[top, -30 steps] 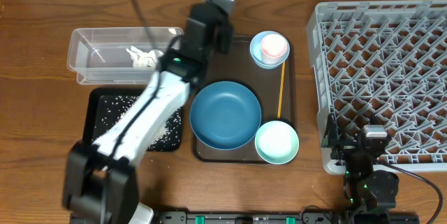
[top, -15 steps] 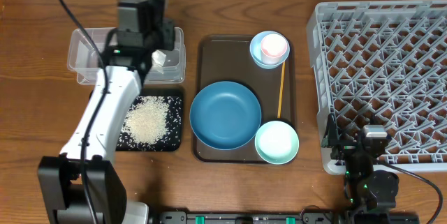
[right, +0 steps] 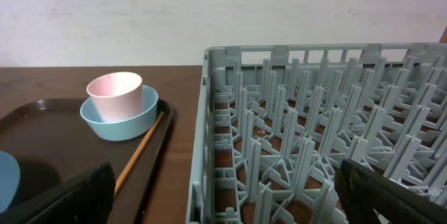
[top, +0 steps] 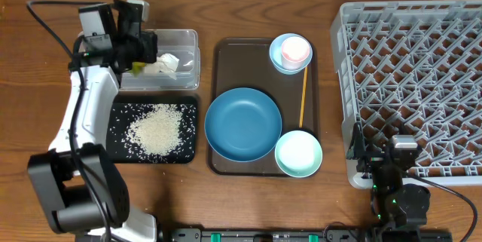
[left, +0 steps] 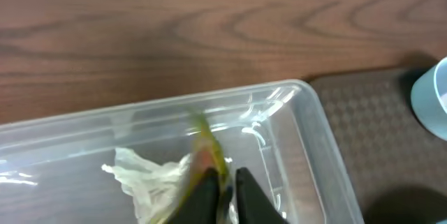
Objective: Sort waste into correct bins and load items into the dishwasher rack
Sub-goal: 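Release the wrapper into the bin and retract the left arm, then reach the right gripper toward the mint bowl on the brown tray, then grasp the mint bowl rim with the right gripper and lift, then carry the mint bowl into the dish rack and release it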
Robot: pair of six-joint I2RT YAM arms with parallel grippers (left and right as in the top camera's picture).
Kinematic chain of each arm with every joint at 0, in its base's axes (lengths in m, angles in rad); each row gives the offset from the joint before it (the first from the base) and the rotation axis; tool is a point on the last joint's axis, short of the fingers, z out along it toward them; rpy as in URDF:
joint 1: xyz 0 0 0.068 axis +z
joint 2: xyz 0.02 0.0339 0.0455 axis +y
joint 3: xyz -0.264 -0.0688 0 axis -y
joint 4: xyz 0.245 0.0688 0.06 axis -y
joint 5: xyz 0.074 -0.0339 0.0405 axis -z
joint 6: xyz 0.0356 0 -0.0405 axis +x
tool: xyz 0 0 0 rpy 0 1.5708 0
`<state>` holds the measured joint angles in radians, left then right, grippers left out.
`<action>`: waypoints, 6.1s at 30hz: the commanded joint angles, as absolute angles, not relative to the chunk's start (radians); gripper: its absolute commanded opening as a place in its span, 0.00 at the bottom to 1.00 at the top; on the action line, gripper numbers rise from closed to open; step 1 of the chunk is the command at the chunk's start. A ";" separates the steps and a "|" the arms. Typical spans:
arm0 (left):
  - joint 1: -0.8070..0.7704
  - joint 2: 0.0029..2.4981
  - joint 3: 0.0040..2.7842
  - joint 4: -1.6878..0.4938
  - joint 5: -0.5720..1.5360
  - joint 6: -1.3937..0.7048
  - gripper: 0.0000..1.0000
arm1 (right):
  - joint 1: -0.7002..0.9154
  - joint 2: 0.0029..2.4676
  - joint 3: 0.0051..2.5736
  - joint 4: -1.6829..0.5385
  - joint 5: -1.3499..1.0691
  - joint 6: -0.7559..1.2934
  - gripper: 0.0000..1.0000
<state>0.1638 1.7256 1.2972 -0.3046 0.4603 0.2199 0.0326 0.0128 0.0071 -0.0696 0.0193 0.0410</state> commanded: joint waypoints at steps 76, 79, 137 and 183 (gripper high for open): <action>0.624 1.418 1.287 -0.654 0.215 -0.607 0.94 | 0.043 0.350 0.557 -0.438 -0.620 0.652 0.99; 0.624 1.418 1.287 -0.654 0.215 -0.607 0.94 | 0.047 0.564 0.796 -0.743 -0.595 0.405 0.99; 0.624 1.418 1.287 -0.654 0.215 -0.607 0.95 | 0.813 1.852 1.184 -1.061 -0.006 0.344 0.30; 0.624 1.418 1.287 -0.654 0.215 -0.607 0.94 | -0.326 1.732 1.404 -0.616 -1.248 -0.095 0.01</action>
<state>0.6209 1.4147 1.2881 -0.6540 0.2283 -0.6060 -0.3084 1.6905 1.4239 -0.6556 -0.9886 -0.0612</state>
